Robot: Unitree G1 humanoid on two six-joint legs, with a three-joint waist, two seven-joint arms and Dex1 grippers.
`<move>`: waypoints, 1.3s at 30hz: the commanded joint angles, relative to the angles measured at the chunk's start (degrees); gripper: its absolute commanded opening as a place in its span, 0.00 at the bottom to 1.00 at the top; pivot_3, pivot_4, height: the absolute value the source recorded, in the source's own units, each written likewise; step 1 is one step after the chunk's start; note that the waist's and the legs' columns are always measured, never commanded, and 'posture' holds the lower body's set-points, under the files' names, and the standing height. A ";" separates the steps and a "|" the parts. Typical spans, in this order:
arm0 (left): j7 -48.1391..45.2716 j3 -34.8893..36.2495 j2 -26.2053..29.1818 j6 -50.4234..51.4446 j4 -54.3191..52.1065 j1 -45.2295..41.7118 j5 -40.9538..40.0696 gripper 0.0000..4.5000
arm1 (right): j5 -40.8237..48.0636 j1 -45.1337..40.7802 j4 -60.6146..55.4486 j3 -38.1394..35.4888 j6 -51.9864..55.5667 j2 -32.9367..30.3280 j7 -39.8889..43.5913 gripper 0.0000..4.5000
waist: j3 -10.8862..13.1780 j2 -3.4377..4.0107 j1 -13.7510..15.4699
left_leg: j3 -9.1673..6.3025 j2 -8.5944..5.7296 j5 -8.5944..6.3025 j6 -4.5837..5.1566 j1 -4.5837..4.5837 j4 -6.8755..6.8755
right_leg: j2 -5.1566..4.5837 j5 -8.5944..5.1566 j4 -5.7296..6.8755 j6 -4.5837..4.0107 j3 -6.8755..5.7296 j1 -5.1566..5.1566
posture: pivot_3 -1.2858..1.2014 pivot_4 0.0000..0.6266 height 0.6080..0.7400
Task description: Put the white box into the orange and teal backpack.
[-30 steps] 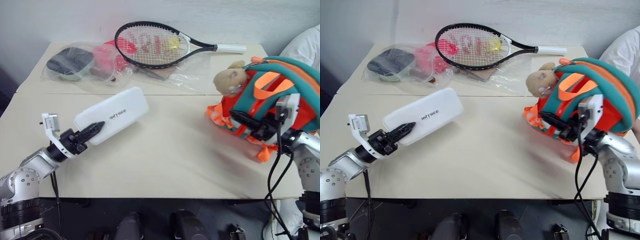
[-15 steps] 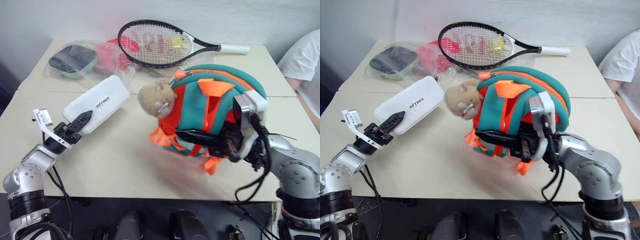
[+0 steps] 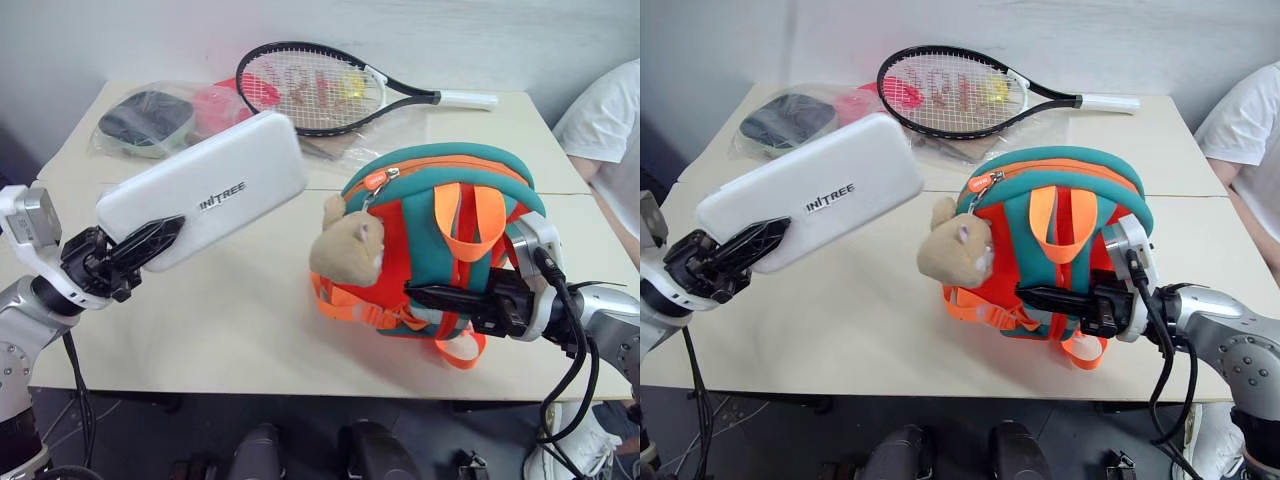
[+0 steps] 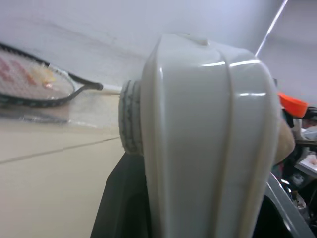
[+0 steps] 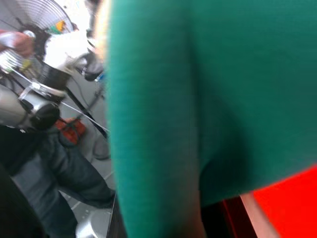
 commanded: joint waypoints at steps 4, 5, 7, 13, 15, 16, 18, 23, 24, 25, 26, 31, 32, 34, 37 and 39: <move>-3.74 -6.60 2.77 -0.67 -3.81 -3.65 1.15 0.27 | -4.44 -0.11 2.17 -0.11 -2.42 -1.15 4.57 0.00 | 0.01 0.01 0.74 | 0.03 0.01 -0.01 -0.02 -0.03 0.10 | 0.02 0.00 -0.01 0.00 0.03 0.00 | 0.52 0.24 1.00; -6.37 -9.49 4.48 -2.26 -3.47 -3.30 5.43 0.27 | -4.97 -0.23 2.34 -0.01 -2.64 -1.08 4.90 0.00 | 0.01 0.01 0.83 | 0.03 0.00 -0.01 -0.02 -0.02 0.10 | 0.02 0.00 -0.01 0.01 0.03 0.00 | 0.52 0.24 1.00; -7.98 -12.55 5.39 -4.41 -1.53 -4.03 9.68 0.27 | -5.38 -0.33 2.47 -0.05 -2.71 -0.87 5.43 0.00 | 0.02 0.03 0.88 | 0.04 0.00 -0.02 -0.02 -0.02 0.10 | 0.02 0.00 -0.03 0.00 0.05 0.00 | 0.52 0.24 1.00; -11.30 -20.45 6.41 -9.52 0.87 -8.68 19.17 0.27 | -5.44 0.36 1.77 -0.49 -1.15 -1.76 6.34 0.00 | 0.03 0.06 1.06 | 0.05 0.02 -0.02 -0.02 -0.03 0.09 | 0.05 0.00 -0.04 0.00 0.05 0.00 | 0.52 0.24 1.00; -11.63 -24.20 6.89 -9.32 1.41 -12.19 21.82 0.27 | -5.19 0.51 1.59 -0.81 -0.77 -1.92 6.21 0.00 | 0.03 0.06 1.20 | 0.06 0.01 -0.03 -0.01 -0.04 0.09 | 0.03 0.00 -0.06 0.00 0.05 0.01 | 0.52 0.24 1.00; -11.37 -26.14 6.58 -9.08 1.94 -14.71 22.97 0.27 | -5.08 0.53 1.48 -0.90 -0.63 -1.97 6.15 0.00 | 0.03 0.05 1.33 | 0.05 0.01 -0.03 -0.01 -0.05 0.10 | 0.03 0.00 -0.06 0.00 0.04 0.02 | 0.52 0.24 1.00; -11.37 -31.12 5.76 -7.33 3.07 -20.66 25.40 0.27 | -4.79 0.42 1.26 -0.95 -0.28 -2.01 6.05 0.00 | 0.03 0.05 1.51 | 0.04 0.00 -0.04 0.02 -0.06 0.16 | 0.02 0.02 -0.07 0.03 0.05 0.05 | 0.52 0.24 1.00; -8.76 -44.11 -2.63 1.37 10.76 -38.99 31.39 0.27 | -4.05 -0.55 0.19 -0.08 0.36 -1.44 5.24 0.00 | 0.04 0.03 2.05 | 0.07 -0.03 -0.04 0.03 -0.07 0.21 | 0.06 0.04 -0.06 0.07 0.09 0.06 | 0.52 0.24 1.00; -8.18 -45.88 -5.45 2.59 12.56 -42.15 32.08 0.27 | -3.90 -0.68 -0.11 0.07 0.47 -1.26 4.91 0.00 | 0.04 0.04 2.22 | 0.06 -0.02 -0.04 0.02 -0.11 0.24 | 0.08 0.04 -0.05 0.08 0.09 0.03 | 0.52 0.24 1.00; -7.22 -47.09 -8.45 4.07 14.59 -44.78 32.54 0.27 | -3.72 -0.77 -0.35 0.13 0.61 -1.09 4.65 0.00 | 0.04 0.04 2.35 | 0.07 -0.02 -0.04 0.02 -0.15 0.25 | 0.09 0.05 -0.04 0.09 0.10 -0.02 | 0.52 0.24 1.00; -7.25 -48.69 -11.57 3.70 16.88 -47.05 33.65 0.27 | -3.57 -0.89 -0.60 0.24 0.70 -0.90 4.41 0.00 | 0.04 0.04 2.45 | 0.07 -0.02 -0.03 0.02 -0.19 0.27 | 0.09 0.05 -0.03 0.09 0.11 -0.06 | 0.52 0.24 1.00; -8.47 -53.35 -22.47 -4.59 29.86 -50.17 40.81 0.27 | -2.99 -1.71 -2.31 0.99 0.63 0.85 1.74 0.00 | 0.04 0.07 2.16 | 0.11 0.04 -0.01 -0.03 -0.46 0.30 | 0.19 0.05 -0.01 0.10 0.17 -0.38 | 0.52 0.24 1.00; -7.99 -52.44 -24.06 -6.10 31.04 -49.82 41.19 0.27 | -2.90 -1.70 -2.77 0.92 0.59 1.08 1.25 0.00 | 0.04 0.07 2.17 | 0.10 0.08 0.01 -0.06 -0.48 0.31 | 0.24 0.05 0.02 0.09 0.17 -0.44 | 0.52 0.24 1.00; -6.62 -50.08 -26.08 -8.83 31.83 -49.11 41.85 0.27 | -2.61 -1.63 -3.27 0.60 0.55 1.52 0.09 0.00 | 0.04 0.07 2.24 | 0.09 0.12 0.09 -0.15 -0.73 0.35 | 0.28 0.05 0.17 0.09 0.18 -0.75 | 0.52 0.24 1.00; -7.65 -46.13 -23.65 -9.70 26.82 -45.95 40.71 0.48 | -1.98 -0.86 -4.24 -0.35 0.49 2.17 -2.33 0.00 | 0.04 0.07 2.26 | 0.09 0.09 0.19 -0.17 -0.75 0.40 | 0.24 0.05 0.39 0.09 0.21 -0.84 | 0.52 0.24 1.00; -9.99 -43.91 -20.48 -8.72 20.94 -43.99 38.79 0.61 | -1.87 -0.16 -4.87 -0.89 0.36 2.22 -3.50 0.00 | 0.04 0.07 1.84 | 0.10 0.10 0.20 -0.18 -0.75 0.42 | 0.24 0.05 0.48 0.09 0.26 -0.86 | 0.52 0.24 1.00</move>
